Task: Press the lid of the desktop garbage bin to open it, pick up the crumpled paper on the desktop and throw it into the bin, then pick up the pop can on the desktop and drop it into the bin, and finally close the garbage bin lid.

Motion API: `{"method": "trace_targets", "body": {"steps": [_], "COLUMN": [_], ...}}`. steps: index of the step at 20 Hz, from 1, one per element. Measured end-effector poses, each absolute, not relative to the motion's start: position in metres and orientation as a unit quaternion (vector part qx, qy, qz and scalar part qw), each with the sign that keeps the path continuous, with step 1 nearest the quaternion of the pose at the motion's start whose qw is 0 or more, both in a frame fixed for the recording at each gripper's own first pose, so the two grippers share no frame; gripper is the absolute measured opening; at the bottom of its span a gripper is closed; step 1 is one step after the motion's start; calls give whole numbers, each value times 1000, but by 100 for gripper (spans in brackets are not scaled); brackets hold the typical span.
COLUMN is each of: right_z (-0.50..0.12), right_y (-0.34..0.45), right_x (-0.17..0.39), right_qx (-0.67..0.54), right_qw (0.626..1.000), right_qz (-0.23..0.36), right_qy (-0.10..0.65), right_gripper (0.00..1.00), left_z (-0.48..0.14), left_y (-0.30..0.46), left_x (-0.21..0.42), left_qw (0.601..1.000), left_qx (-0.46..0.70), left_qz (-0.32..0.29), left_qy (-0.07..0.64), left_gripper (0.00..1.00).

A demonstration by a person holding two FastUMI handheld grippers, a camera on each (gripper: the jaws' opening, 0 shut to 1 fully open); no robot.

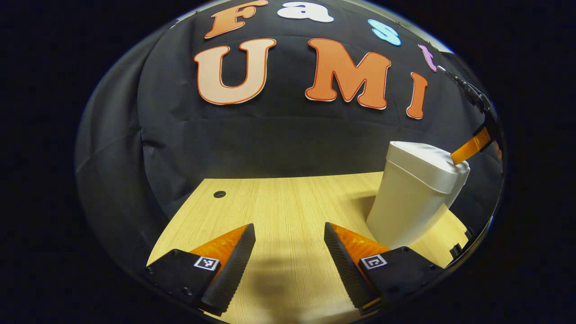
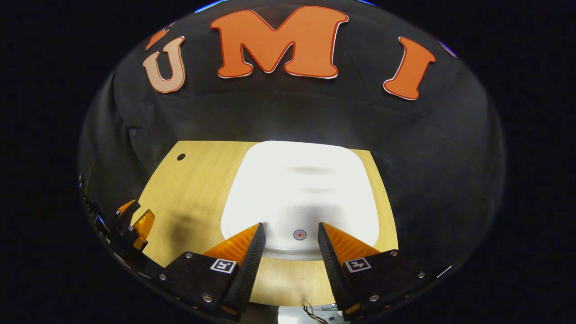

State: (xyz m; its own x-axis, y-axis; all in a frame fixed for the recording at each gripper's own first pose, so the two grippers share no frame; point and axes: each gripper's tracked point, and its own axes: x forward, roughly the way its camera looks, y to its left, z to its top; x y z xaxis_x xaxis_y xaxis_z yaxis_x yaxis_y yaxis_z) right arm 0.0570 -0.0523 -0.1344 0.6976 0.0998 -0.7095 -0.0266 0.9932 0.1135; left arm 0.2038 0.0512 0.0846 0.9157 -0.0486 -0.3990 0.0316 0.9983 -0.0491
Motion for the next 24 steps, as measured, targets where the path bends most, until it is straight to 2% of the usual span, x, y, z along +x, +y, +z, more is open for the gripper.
{"method": "trace_targets", "body": {"steps": [10,16,17,21,24], "right_z": [-136,-130,-130,-119,-101], "right_y": [-53,-50,-48,-30,-15], "right_x": [57,61,62,65,71], "right_qx": [70,72,74,79,66], "right_qw": [928,945,949,965,977], "right_qz": [32,18,17,20,37], "right_qy": [364,319,307,250,197], "right_gripper": [70,70,66,84,89], "left_z": [94,151,158,193,222], "left_y": [59,63,64,65,70], "left_x": [205,218,218,219,222], "left_qw": [980,988,989,992,995], "left_qx": [-19,-21,-22,-21,-21], "left_qz": [-14,-23,-26,-29,-18], "left_qy": [196,151,145,118,95], "left_gripper": [98,98,98,98,98]}}
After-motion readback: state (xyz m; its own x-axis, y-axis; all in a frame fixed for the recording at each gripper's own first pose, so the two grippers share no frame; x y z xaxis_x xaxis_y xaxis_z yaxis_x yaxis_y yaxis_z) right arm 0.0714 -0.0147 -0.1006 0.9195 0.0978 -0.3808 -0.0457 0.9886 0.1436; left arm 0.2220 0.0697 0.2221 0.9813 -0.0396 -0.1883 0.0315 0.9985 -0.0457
